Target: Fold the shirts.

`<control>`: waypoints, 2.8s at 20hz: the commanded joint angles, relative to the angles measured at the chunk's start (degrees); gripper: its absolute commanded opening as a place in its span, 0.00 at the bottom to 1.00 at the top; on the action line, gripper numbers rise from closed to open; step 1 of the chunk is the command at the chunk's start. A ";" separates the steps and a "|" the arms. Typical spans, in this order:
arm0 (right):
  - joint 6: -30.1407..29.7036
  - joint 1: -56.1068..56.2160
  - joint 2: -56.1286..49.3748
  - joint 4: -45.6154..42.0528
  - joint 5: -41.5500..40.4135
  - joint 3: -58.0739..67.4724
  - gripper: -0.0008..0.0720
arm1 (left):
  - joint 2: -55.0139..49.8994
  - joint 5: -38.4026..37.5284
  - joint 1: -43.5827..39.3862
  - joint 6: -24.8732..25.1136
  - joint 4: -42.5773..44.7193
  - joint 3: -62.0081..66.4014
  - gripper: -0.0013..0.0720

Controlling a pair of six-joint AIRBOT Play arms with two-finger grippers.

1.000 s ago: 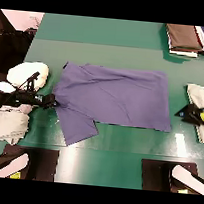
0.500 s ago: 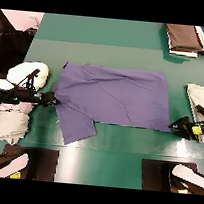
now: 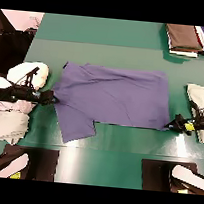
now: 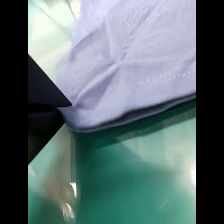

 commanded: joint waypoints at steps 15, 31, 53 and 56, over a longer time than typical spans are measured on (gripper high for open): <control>3.43 0.26 22.75 19.19 -2.19 68.94 0.03 | 10.69 -0.04 0.00 -6.43 0.68 82.95 0.05; 10.82 12.13 -1.22 -2.86 14.51 59.23 0.03 | -4.44 -11.23 0.00 -8.70 0.46 40.26 0.06; 13.64 18.67 -27.04 -8.61 2.29 58.07 0.03 | -33.94 -3.67 -0.02 7.17 0.44 39.87 0.05; 13.64 18.95 -22.51 -8.41 -2.38 47.63 0.03 | -33.94 -8.11 0.00 5.51 8.68 39.10 0.05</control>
